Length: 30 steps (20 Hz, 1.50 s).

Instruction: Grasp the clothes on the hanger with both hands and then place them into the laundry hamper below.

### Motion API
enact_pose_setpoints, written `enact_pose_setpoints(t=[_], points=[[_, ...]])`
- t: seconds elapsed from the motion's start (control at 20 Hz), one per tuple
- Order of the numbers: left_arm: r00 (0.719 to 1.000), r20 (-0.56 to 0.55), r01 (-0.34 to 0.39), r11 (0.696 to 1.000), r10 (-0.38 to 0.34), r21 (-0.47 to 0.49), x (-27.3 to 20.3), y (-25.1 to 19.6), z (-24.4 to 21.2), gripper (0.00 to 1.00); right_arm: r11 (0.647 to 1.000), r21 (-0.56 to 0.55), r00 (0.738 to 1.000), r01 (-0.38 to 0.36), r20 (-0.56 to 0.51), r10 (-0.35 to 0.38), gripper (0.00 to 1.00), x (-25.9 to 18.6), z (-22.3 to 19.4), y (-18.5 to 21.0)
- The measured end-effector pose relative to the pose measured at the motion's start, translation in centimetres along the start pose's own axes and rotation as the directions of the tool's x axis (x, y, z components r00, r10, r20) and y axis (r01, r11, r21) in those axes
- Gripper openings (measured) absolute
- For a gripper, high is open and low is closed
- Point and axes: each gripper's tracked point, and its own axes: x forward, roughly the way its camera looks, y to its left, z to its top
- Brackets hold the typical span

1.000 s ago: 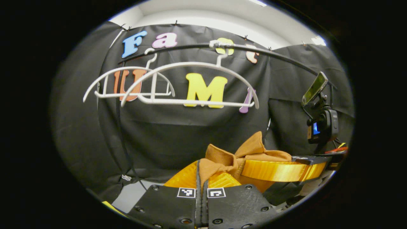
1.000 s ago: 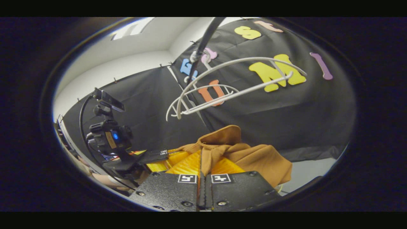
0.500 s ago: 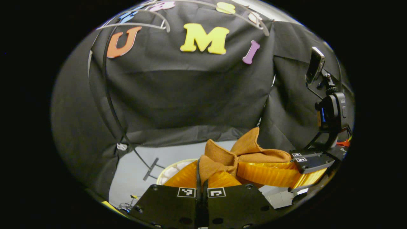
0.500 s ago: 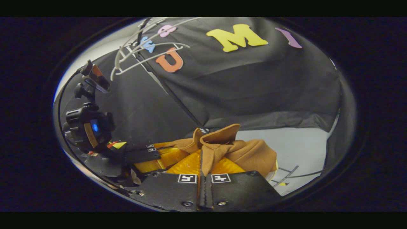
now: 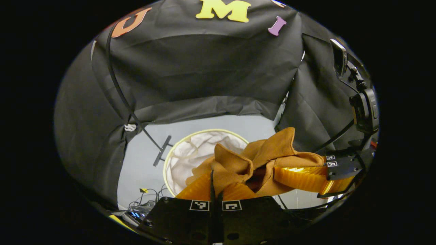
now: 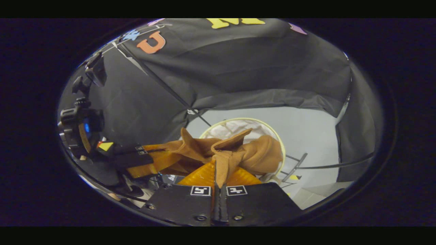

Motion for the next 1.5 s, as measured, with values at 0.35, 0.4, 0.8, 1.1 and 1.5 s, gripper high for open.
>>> enact_pose_setpoints(t=[0.35, 0.4, 0.8, 1.1, 1.5], points=[[0.999, -0.035, -0.018, 1.0, 0.019, 0.024, 0.6, 0.4, -0.9, 0.0, 1.0, 0.022, 1.0, 0.017, -0.009, -0.017, 0.04, -0.3, -0.2, -0.2], [0.999, -0.039, -0.023, 0.999, 0.024, 0.025, 0.7, 0.5, -1.1, 0.0, 1.0, 0.019, 1.0, 0.022, -0.009, -0.022, 0.04, -0.2, -0.3, -0.2], [0.996, -0.048, -0.071, 0.997, 0.073, 0.035, 0.3, 1.5, -1.2, 0.06, 0.998, -0.014, 0.998, 0.068, 0.001, -0.068, 0.04, -0.1, -0.4, -0.7], [0.998, -0.033, -0.061, 0.998, 0.062, 0.025, -0.2, 1.8, -0.9, 0.28, 0.999, 0.009, 0.998, 0.05, 0.043, -0.05, 0.28, -0.6, 0.1, -0.9], [0.996, -0.033, -0.08, 0.997, 0.08, -0.001, -1.3, 2.6, -2.0, 0.97, 0.997, 0.039, 0.997, 0.066, 0.046, -0.068, 0.8, -1.5, -0.7, -1.2]])
